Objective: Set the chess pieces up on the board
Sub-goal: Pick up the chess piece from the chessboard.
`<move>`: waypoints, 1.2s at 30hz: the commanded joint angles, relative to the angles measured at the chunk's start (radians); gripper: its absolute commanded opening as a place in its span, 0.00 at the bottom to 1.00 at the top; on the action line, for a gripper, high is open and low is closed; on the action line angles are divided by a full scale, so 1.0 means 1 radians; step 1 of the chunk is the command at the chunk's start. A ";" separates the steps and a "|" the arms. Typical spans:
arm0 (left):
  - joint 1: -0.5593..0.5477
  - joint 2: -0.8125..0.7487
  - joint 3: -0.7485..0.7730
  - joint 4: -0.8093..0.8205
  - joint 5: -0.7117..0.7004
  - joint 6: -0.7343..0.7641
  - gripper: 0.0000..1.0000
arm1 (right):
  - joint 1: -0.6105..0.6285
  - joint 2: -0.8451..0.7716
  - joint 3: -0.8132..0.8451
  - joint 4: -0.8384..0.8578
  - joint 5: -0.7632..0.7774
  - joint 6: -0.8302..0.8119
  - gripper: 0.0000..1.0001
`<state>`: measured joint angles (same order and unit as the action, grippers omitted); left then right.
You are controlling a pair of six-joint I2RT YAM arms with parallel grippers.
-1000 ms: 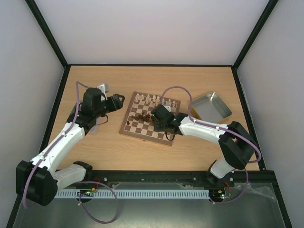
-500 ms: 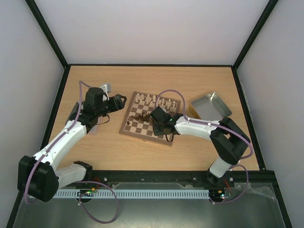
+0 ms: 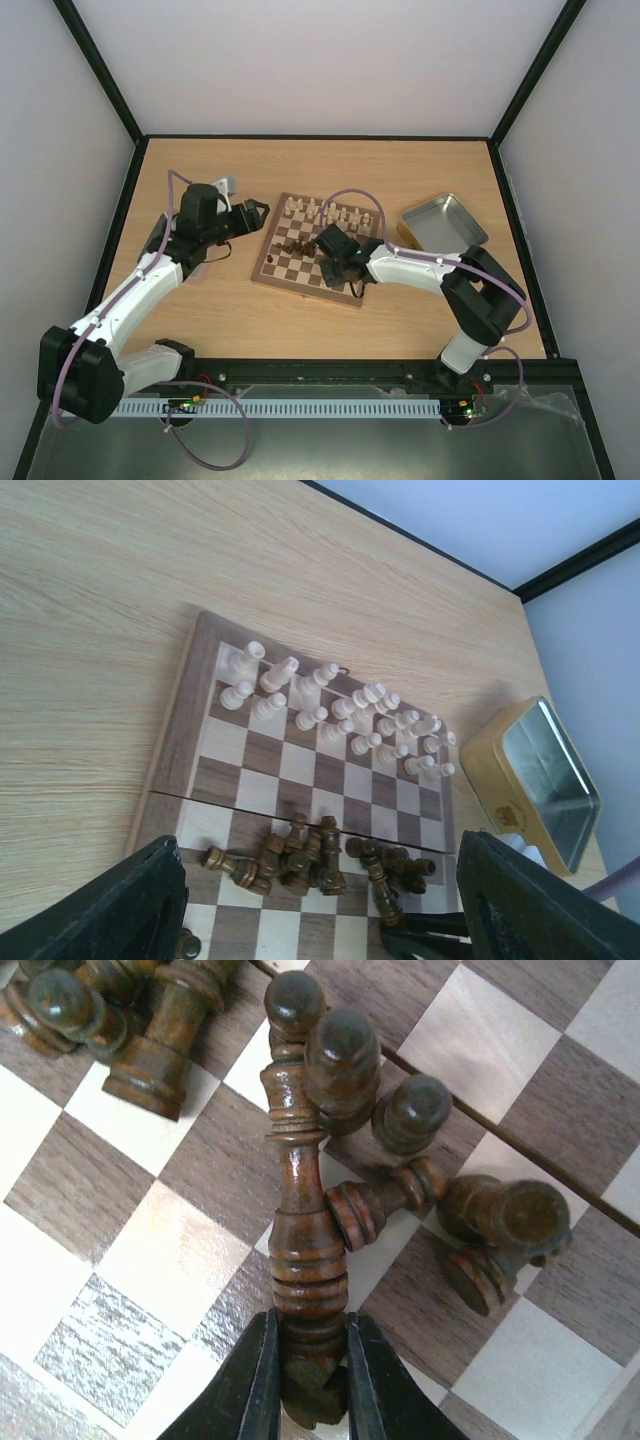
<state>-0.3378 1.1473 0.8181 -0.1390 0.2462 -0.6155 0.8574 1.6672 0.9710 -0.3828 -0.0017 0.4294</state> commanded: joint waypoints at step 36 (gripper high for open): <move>-0.186 0.268 -0.002 0.317 0.422 -0.239 0.55 | -0.001 -0.396 -0.239 0.363 -0.182 -0.140 0.11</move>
<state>-0.5194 1.4052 0.7975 0.1432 0.6651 -0.8356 0.8574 1.2968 0.7475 -0.0570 -0.1848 0.2874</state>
